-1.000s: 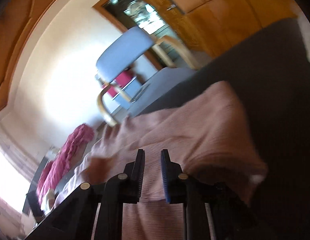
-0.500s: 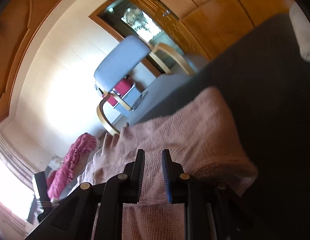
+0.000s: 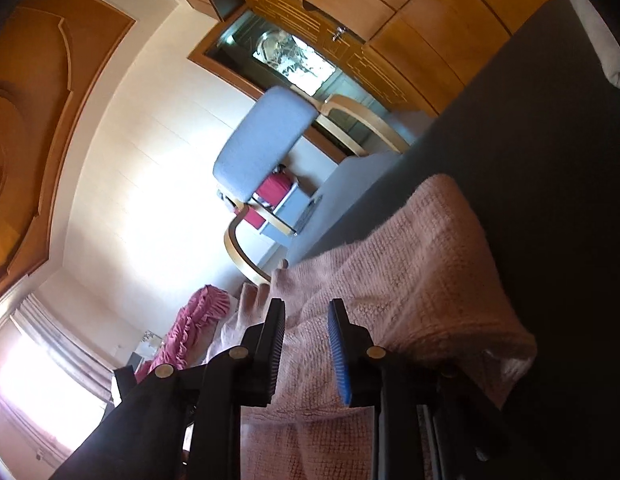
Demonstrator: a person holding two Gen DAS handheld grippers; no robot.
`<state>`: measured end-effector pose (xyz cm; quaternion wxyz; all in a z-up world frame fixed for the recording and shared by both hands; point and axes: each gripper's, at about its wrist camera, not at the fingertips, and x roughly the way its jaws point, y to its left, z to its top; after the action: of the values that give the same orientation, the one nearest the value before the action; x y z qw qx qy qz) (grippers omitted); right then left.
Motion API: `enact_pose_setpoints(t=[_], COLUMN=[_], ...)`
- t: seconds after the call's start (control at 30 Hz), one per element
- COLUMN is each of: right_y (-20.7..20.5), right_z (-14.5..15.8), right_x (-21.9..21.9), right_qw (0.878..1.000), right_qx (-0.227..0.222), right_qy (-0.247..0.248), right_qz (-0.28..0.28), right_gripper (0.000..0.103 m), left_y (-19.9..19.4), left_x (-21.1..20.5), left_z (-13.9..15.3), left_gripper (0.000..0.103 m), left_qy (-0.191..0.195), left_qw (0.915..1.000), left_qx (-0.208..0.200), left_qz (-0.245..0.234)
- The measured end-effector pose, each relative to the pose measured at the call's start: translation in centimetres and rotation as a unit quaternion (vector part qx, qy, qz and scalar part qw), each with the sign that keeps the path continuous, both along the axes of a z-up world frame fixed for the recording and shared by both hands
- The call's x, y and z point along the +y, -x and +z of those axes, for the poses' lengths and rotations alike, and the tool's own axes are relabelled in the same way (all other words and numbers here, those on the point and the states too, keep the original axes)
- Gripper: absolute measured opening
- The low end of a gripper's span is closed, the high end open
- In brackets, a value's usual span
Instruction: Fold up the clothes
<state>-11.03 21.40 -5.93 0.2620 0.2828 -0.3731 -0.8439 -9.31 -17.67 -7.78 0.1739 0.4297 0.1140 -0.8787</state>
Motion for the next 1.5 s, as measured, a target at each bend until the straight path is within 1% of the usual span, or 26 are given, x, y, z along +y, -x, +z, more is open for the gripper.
enact_pose_setpoints(t=[0.1,0.13,0.23,0.33,0.4,0.47,0.53,0.57,0.7,0.73,0.77,0.8,0.83,0.87,0.9,0.93,0.97,1.0,1.03,1.07,1.17,1.23,1.3,1.37,1.43,1.5], right_y=[-0.3,-0.3,-0.3,-0.1,-0.3,-0.6,-0.6,-0.5,-0.4,-0.4,-0.4,-0.4,-0.5,-0.5,-0.5,-0.5,-0.6,-0.7,-0.8,-1.0,-1.1,-1.0,-0.9,-1.3,-1.9,-2.4], right_z=[-0.1,-0.1,-0.5,-0.7,-0.5,-0.3,-0.2,-0.1,-0.2,-0.2,-0.2,-0.2,-0.2,-0.1,-0.1,-0.1,-0.1,-0.1,0.0,0.1,0.6,0.8,1.2,2.0,2.9,3.2], right_x=[0.7,0.9,1.5,1.6,1.4,1.3,1.2,1.0,0.9,0.9,0.9,0.8,0.8,0.7,0.7,0.7,0.8,0.9,1.1,1.3,1.7,1.8,1.4,1.0,0.6,0.1], right_qw=[1.000,0.999,0.998,0.998,0.999,0.999,0.999,0.999,0.999,0.999,0.999,0.999,0.999,1.000,0.999,0.999,0.999,0.999,0.999,0.999,0.998,0.997,0.998,0.999,0.998,0.997], right_qx=[0.007,0.007,-0.005,-0.014,-0.009,-0.008,-0.010,-0.011,-0.014,-0.015,-0.015,-0.016,-0.016,-0.016,-0.016,-0.016,-0.015,-0.011,-0.006,0.002,0.022,0.022,0.014,0.026,0.051,0.072], right_qy=[0.026,0.036,0.054,0.057,0.049,0.041,0.037,0.035,0.032,0.031,0.030,0.029,0.027,0.027,0.027,0.027,0.028,0.032,0.037,0.043,0.064,0.069,0.060,0.041,0.026,0.015], right_qz=[-0.005,-0.007,-0.009,-0.009,-0.009,-0.009,-0.008,-0.008,-0.007,-0.006,-0.006,-0.005,-0.005,-0.005,-0.006,-0.007,-0.008,-0.010,-0.012,-0.013,-0.002,0.004,0.011,0.017,0.018,0.021], right_gripper=[0.023,0.025,0.026,0.026,0.026,0.026,0.026,0.026,0.026,0.026,0.026,0.026,0.026,0.026,0.026,0.026,0.026,0.026,0.026,0.026,0.028,0.028,0.030,0.030,0.030,0.030], left_y=[-0.3,-0.5,-1.1,-1.3,-1.2,-1.2,-1.0,-0.9,-1.0,-1.0,-1.1,-1.1,-1.2,-1.2,-1.3,-1.3,-1.3,-1.5,-1.7,-2.0,-2.5,-2.5,-1.9,-1.9,-2.3,-2.6], left_x=[0.2,0.1,-0.5,-0.8,-0.3,0.5,1.4,1.6,1.7,1.8,1.8,1.8,1.9,1.9,2.0,2.0,1.9,1.5,0.8,0.0,-2.3,-3.9,-4.8,-4.8,-4.3,-3.7], left_z=[0.1,0.2,0.6,0.6,0.8,0.9,0.8,0.7,0.8,0.8,0.9,0.9,0.9,1.0,1.0,1.0,1.1,1.1,1.2,1.3,1.4,1.0,-0.1,-0.4,-0.2,-0.1], left_gripper=[0.097,0.097,0.097,0.097,0.096,0.091,0.091,0.090,0.090,0.088,0.077,0.068,0.066,0.057,0.044,0.037,0.021,0.012,0.009,0.000,0.000,0.000,0.000,0.000,0.007,0.028], left_qy=[-0.003,-0.007,-0.038,-0.054,-0.052,-0.045,-0.014,-0.007,-0.022,-0.022,-0.023,-0.023,-0.023,-0.024,-0.024,-0.025,-0.029,-0.043,-0.061,-0.079,-0.120,-0.140,-0.182,-0.203,-0.216,-0.222], left_qw=[1.0000,0.9999,0.9984,0.9971,0.9964,0.9955,0.9964,0.9966,0.9944,0.9940,0.9935,0.9931,0.9926,0.9921,0.9916,0.9910,0.9905,0.9901,0.9895,0.9883,0.9849,0.9838,0.9791,0.9746,0.9705,0.9679], left_qx=[0.005,0.011,0.039,0.047,0.050,0.051,0.035,0.029,0.036,0.038,0.039,0.041,0.042,0.044,0.045,0.047,0.050,0.057,0.068,0.079,0.105,0.105,0.084,0.080,0.084,0.082], left_qz=[-0.007,-0.009,-0.014,-0.024,-0.044,-0.066,-0.076,-0.076,-0.097,-0.101,-0.104,-0.108,-0.112,-0.115,-0.119,-0.123,-0.124,-0.120,-0.112,-0.104,-0.067,-0.038,-0.035,-0.050,-0.067,-0.084])
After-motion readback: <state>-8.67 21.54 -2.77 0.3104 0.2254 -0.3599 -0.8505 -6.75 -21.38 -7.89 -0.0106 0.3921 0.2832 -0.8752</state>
